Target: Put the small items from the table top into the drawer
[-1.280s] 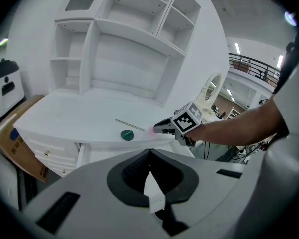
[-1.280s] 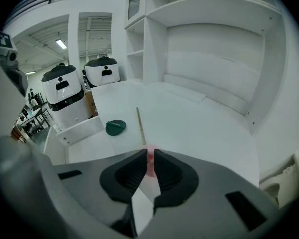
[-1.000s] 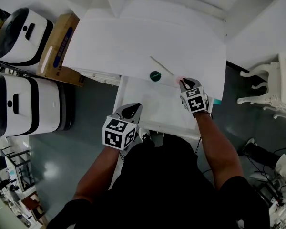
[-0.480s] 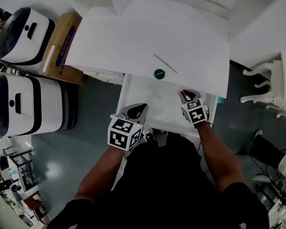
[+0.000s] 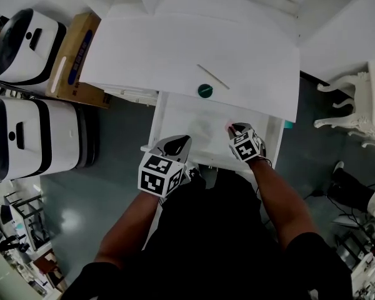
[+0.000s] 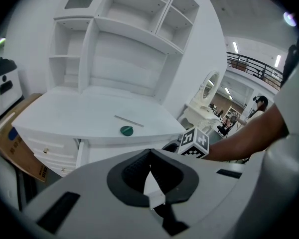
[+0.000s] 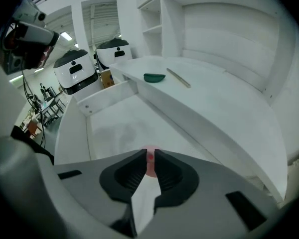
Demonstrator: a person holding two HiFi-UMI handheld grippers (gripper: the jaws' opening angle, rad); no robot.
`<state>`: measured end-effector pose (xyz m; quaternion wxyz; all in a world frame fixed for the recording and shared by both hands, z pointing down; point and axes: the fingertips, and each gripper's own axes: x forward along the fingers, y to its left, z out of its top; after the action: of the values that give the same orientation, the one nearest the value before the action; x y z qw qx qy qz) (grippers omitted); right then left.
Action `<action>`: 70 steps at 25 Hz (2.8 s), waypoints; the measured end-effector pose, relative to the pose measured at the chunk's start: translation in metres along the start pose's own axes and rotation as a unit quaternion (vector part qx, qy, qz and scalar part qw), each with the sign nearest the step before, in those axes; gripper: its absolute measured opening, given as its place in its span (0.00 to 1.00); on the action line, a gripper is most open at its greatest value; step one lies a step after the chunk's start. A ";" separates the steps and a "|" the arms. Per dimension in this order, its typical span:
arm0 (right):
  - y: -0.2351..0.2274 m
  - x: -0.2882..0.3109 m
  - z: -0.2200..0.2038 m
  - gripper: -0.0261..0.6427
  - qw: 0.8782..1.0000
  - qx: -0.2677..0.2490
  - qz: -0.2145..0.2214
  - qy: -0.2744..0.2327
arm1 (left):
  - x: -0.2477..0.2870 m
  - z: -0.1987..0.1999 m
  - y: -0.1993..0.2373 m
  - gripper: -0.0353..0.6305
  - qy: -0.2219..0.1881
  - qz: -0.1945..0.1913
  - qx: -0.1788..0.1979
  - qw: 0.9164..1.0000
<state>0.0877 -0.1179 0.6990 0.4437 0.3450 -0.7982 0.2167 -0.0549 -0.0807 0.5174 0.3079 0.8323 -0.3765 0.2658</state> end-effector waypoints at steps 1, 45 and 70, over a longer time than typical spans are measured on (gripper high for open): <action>0.002 0.005 -0.005 0.13 1.000 -0.009 0.003 0.010 | 0.003 -0.003 -0.001 0.06 0.007 -0.003 0.000 1.000; 0.010 -0.010 0.010 0.23 0.997 0.077 0.015 -0.026 | 0.006 -0.014 0.011 0.06 0.007 -0.014 -0.009 1.000; 0.042 -0.213 0.135 0.08 0.948 0.128 0.027 -0.291 | -0.054 0.048 -0.016 0.06 -0.121 -0.015 0.034 0.992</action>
<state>0.0595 -0.1018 0.4457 0.1380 0.4256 -0.8672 0.2186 -0.0629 -0.0816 0.4440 0.2356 0.8737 -0.3897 0.1710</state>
